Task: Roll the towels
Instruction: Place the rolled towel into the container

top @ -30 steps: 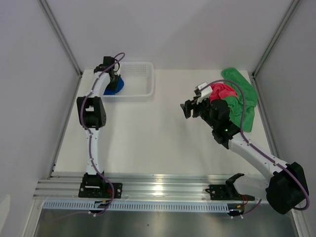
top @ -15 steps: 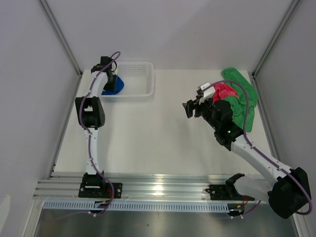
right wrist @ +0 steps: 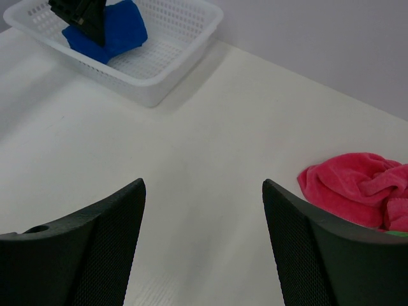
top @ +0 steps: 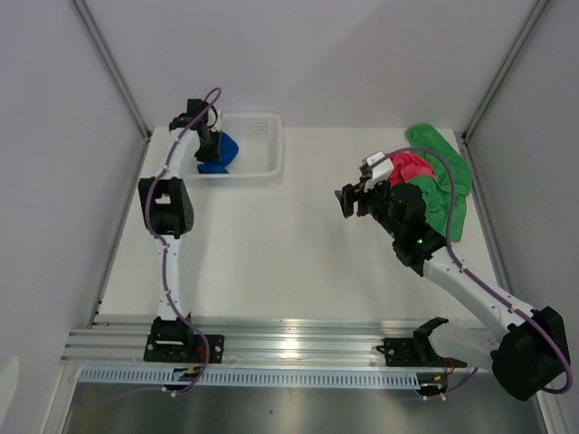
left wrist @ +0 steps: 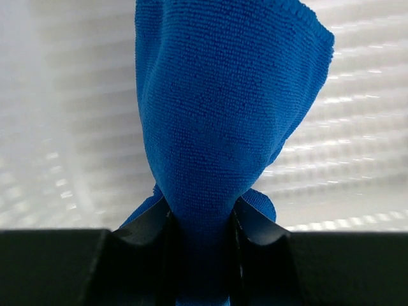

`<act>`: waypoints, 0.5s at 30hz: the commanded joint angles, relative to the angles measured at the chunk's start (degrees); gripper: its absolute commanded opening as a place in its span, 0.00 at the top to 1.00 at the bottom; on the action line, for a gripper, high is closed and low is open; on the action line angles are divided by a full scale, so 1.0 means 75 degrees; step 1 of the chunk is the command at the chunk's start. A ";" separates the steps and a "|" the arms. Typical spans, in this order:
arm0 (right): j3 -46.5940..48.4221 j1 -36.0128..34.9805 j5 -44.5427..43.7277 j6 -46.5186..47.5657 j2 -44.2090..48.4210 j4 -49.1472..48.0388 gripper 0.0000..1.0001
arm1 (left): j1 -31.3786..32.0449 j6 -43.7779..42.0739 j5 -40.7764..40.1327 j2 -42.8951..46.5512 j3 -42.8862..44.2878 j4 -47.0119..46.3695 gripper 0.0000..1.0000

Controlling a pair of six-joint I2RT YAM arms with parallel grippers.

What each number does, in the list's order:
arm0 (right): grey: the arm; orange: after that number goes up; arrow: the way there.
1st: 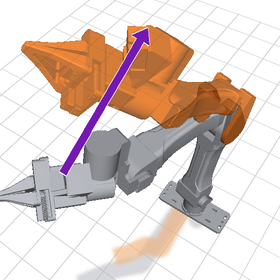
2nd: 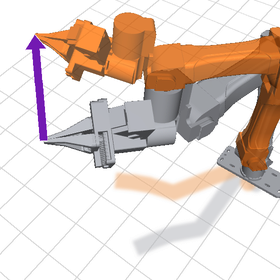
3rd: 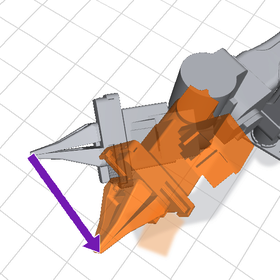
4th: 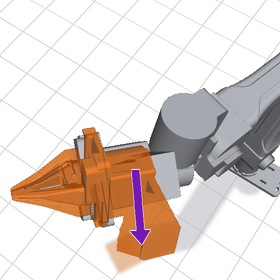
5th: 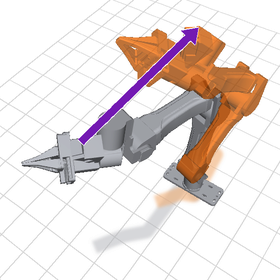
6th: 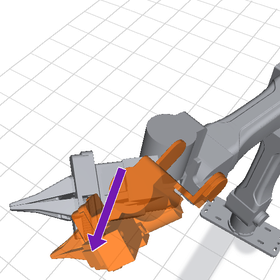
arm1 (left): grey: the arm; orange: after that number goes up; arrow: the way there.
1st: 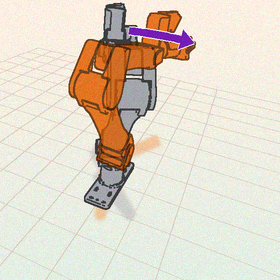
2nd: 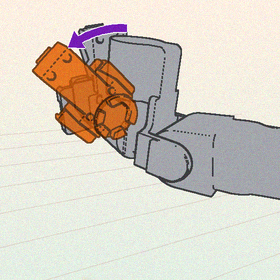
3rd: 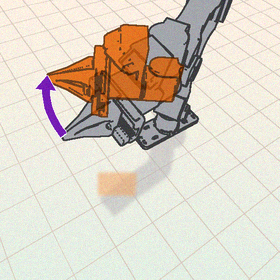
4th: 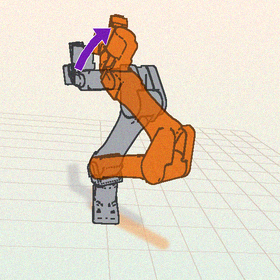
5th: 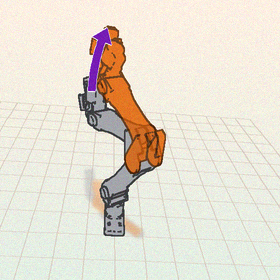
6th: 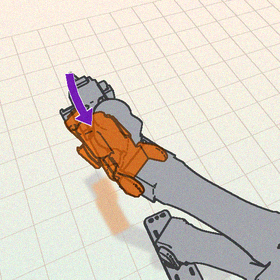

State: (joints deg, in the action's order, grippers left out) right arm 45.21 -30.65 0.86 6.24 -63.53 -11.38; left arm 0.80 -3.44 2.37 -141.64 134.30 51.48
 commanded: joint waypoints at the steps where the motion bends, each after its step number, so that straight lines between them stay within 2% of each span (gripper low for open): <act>1: 0.0159 -0.0038 -0.0115 0.0012 0.0115 -0.0100 0.23 | 0.0701 0.0400 0.0527 0.0640 -0.0012 -0.0301 0.96; 6: 0.0148 -0.0061 -0.0115 -0.0035 0.0208 -0.0007 0.24 | 0.1368 0.0624 0.0598 0.0325 0.0069 -0.0443 0.92; 9: 0.0124 -0.0085 -0.0336 -0.0070 0.0337 0.0122 0.24 | 0.1662 0.0482 0.0118 0.0171 0.0597 -0.0290 0.91; 12: 0.0054 -0.0096 -0.0443 -0.0082 0.0466 0.0251 0.24 | 0.1651 0.0845 0.0585 0.0312 0.0457 -0.0407 0.77; 15: 0.0042 -0.0120 -0.0513 -0.0105 0.0595 0.0345 0.23 | 0.1686 0.1208 0.0960 0.0277 0.0457 -0.0210 0.76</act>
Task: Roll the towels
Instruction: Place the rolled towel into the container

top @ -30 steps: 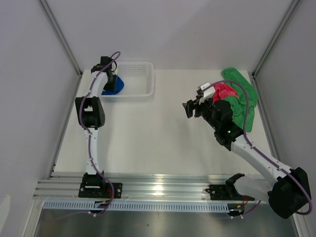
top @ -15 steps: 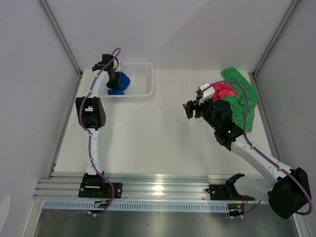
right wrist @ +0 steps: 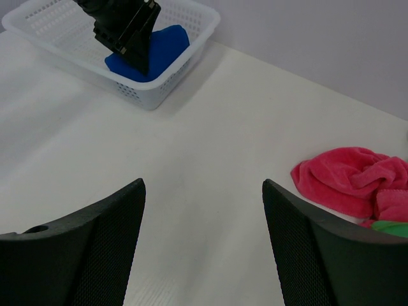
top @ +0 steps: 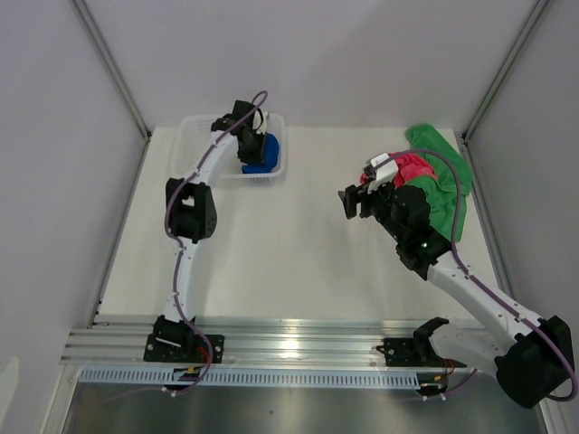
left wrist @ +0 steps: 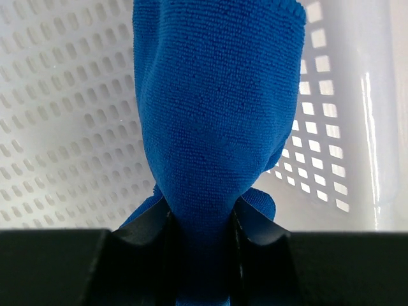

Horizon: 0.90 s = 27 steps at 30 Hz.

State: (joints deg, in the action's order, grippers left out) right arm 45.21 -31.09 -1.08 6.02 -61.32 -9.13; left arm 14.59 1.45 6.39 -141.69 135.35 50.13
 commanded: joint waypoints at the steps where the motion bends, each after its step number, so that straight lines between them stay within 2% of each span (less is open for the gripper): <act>1: 0.0031 -0.0073 -0.0289 -0.0076 0.0336 0.0068 0.23 | -0.0141 0.0637 0.0437 0.0224 0.0317 0.0054 0.76; 9: -0.0087 -0.0143 -0.0500 -0.0182 0.0617 0.0291 0.23 | -0.0152 0.1235 0.0320 0.0247 -0.0234 0.0254 0.80; 17: -0.0063 -0.0296 -0.0793 -0.0287 0.0851 0.0654 0.23 | -0.0141 0.1915 0.0319 0.0259 -0.0598 -0.0518 0.76; 23: -0.0063 -0.0366 -0.1062 -0.0346 0.1121 0.1017 0.23 | -0.0141 0.1798 0.0354 0.0224 -0.0644 -0.0766 0.66; 26: -0.0063 -0.0413 -0.1145 -0.0404 0.1191 0.1064 0.23 | -0.0141 0.1822 0.0366 0.0247 -0.0679 -0.0789 0.58; 27: -0.0063 -0.0436 -0.1168 -0.0404 0.1226 0.1088 0.23 | -0.0152 0.1868 0.0378 0.0236 -0.0668 -0.0766 0.52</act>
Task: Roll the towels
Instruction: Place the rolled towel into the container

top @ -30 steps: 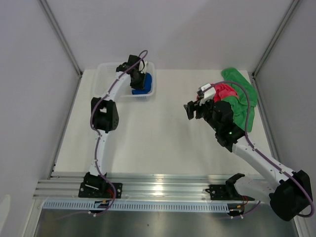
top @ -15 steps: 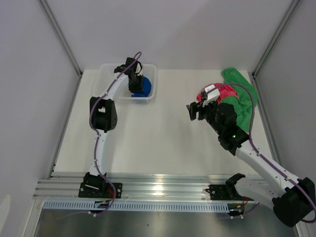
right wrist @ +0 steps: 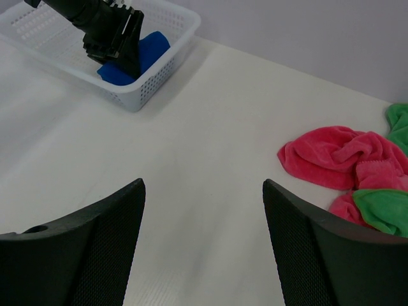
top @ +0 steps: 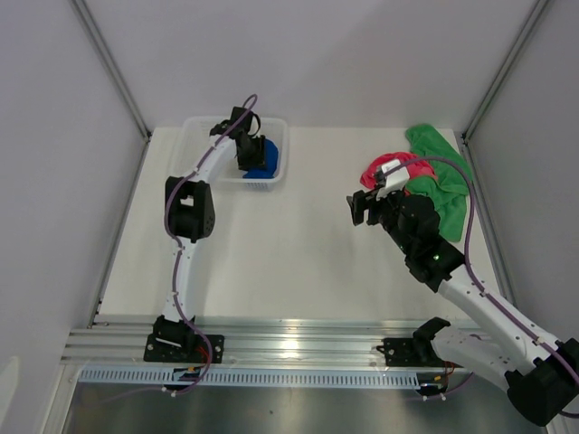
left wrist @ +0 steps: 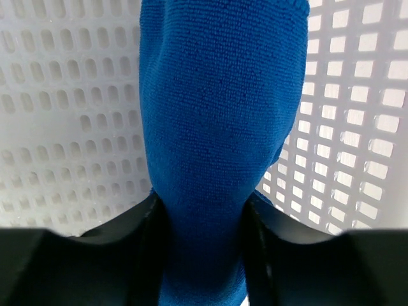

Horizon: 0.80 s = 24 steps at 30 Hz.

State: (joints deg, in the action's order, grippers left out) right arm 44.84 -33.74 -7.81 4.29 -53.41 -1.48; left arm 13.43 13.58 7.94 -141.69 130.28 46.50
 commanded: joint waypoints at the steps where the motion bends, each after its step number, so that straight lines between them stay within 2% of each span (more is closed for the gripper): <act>1: -0.0014 -0.0107 -0.0294 -0.0186 0.0183 0.0068 0.23 | -0.0009 0.0367 0.0194 0.0235 0.0008 -0.0259 0.50; 2: -0.0014 -0.0131 -0.0317 -0.0198 0.0183 0.0079 0.23 | -0.0056 0.0438 0.0264 0.0224 0.0020 -0.0224 0.47; 13: -0.0014 -0.0388 -0.0610 -0.0198 0.0406 0.0161 0.22 | -0.0326 0.0826 0.0921 0.0317 -0.0249 -0.0282 0.47; 16: -0.0002 -0.0424 -0.0622 -0.0186 0.0429 0.0162 0.22 | -0.0326 0.0861 0.0886 0.0352 -0.0261 -0.0235 0.42; 17: -0.0002 -0.0435 -0.0611 -0.0186 0.0441 0.0162 0.22 | -0.0326 0.0861 0.0886 0.0353 -0.0249 -0.0224 0.37; 20: 0.0010 -0.0470 -0.0587 -0.0174 0.0430 0.0150 0.21 | -0.0314 0.0744 0.0839 0.0434 -0.0226 -0.0270 0.31; 24: 0.0033 -0.0482 -0.0575 -0.0139 0.0406 0.0127 0.21 | -0.0303 0.0627 0.0792 0.0540 -0.0214 -0.0387 0.28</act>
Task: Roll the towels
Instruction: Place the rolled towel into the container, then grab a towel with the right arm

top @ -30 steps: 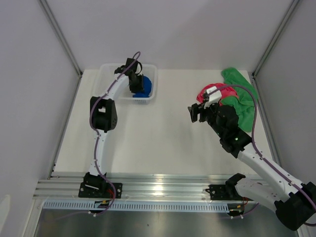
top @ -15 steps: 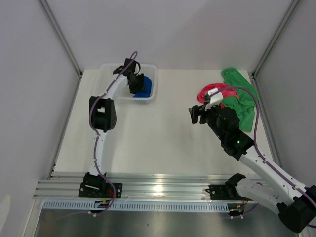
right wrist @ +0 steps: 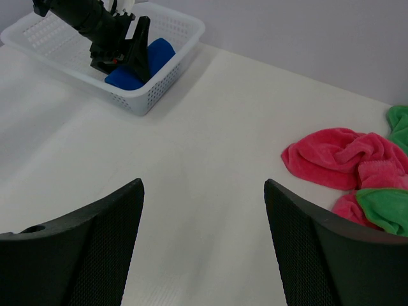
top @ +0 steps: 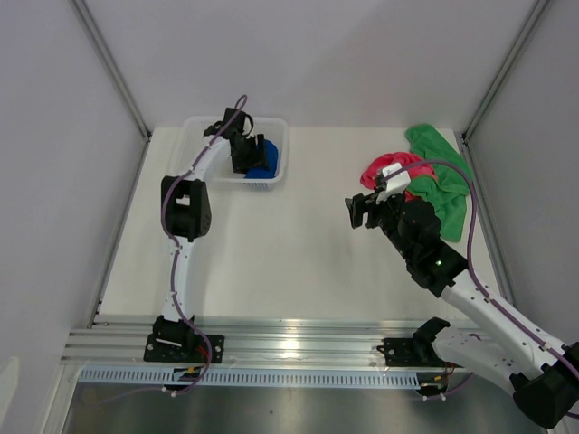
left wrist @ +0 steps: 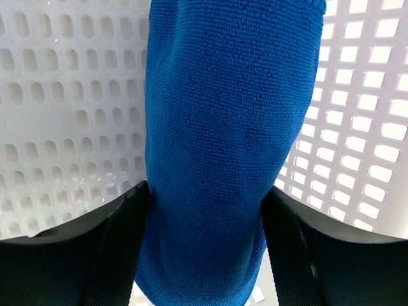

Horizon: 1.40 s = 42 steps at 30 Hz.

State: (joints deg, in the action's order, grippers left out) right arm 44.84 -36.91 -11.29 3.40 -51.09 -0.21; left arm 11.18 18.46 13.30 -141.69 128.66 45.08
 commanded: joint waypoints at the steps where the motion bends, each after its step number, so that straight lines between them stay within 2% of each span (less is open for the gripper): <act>1: 0.0045 -0.0060 -0.0112 0.0004 0.0086 -0.0066 0.21 | -0.0002 -0.0024 0.0032 0.0587 0.0013 -0.0210 0.28; 19: 0.0103 -0.0071 -0.0065 0.0191 -0.0008 -0.0160 0.20 | 0.0009 -0.0714 -0.0683 0.1512 0.0141 -0.0995 0.20; 22: 0.0209 -0.0071 -0.0240 0.0401 -0.0032 -0.0055 0.13 | 0.0068 -0.1264 -0.1010 0.1676 0.0470 -0.0983 0.20; 23: 0.0313 -0.0048 -0.0450 0.0425 -0.0032 -0.0031 0.01 | 0.0080 -0.1579 -0.1104 0.1746 0.0505 -0.1007 0.20; 25: 0.0408 0.0092 -0.0534 0.0519 -0.0008 -0.0019 0.01 | 0.0080 -0.1897 -0.1094 0.2073 0.0564 -0.1077 0.20; 27: 0.0443 0.0559 -0.0383 0.0450 0.0073 -0.0205 0.01 | 0.0080 -0.2436 -0.0791 0.2320 0.0692 -0.1054 0.18; 28: 0.0466 0.0770 -0.0312 0.0287 0.0085 -0.0207 0.01 | 0.0091 -0.2774 -0.0290 0.2542 0.0739 -0.0996 0.17; 29: 0.0606 0.1260 -0.0300 -0.0423 0.0086 -0.0056 0.01 | 0.0115 -0.3311 0.0017 0.2637 0.0925 -0.0902 0.16; 31: 0.0736 0.1847 0.0400 -0.0839 0.0016 -0.0007 0.01 | 0.0219 -0.3958 0.0428 0.2824 0.1183 -0.0424 0.09; 32: 0.0933 0.2465 0.0763 -0.0677 -0.0205 0.0410 0.01 | 0.0301 -0.4622 0.0511 0.3034 0.1301 -0.0235 0.05; 33: 0.0935 0.2680 0.0778 -0.0687 -0.0207 0.0414 0.01 | 0.0372 -0.4931 0.0407 0.3152 0.1337 -0.0025 0.05; 34: 0.1295 0.2914 -0.0207 -0.0862 -0.0660 0.0948 0.03 | 0.0523 -0.5235 0.0244 0.3235 0.1361 0.0186 0.04; 35: 0.1519 0.3172 -0.0763 -0.1397 -0.0978 0.1348 0.27 | 0.0606 -0.5702 -0.0152 0.3351 0.1372 0.0618 0.04; 36: 0.1788 0.3499 -0.1116 -0.1727 -0.1329 0.1804 0.37 | 0.0665 -0.5870 -0.0365 0.3399 0.1361 0.0819 0.03; 37: 0.2359 0.4303 -0.1015 -0.2021 -0.2156 0.2853 0.53 | 0.0758 -0.6010 -0.0553 0.3434 0.1338 0.1007 0.00; 38: 0.2667 0.4683 -0.0805 -0.2255 -0.2617 0.3362 0.56 | 0.0806 -0.6116 -0.0984 0.3551 0.1210 0.1218 0.00; 39: 0.2960 0.5000 -0.0606 -0.2733 -0.3074 0.4098 0.55 | 0.0829 -0.6117 -0.1220 0.3621 0.1139 0.1266 0.00; 40: 0.3392 0.5513 -0.0384 -0.2877 -0.3914 0.4268 0.46 | 0.0876 -0.6083 -0.1443 0.3680 0.0953 0.1301 0.01; 42: 0.3630 0.5705 0.0157 -0.2879 -0.4599 0.4201 0.34 | 0.0958 -0.5907 -0.1702 0.3902 0.0531 0.1524 0.01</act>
State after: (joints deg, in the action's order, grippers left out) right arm 69.73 2.46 -13.04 -12.27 -78.56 19.38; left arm 18.24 -22.63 6.48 -114.19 135.63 50.57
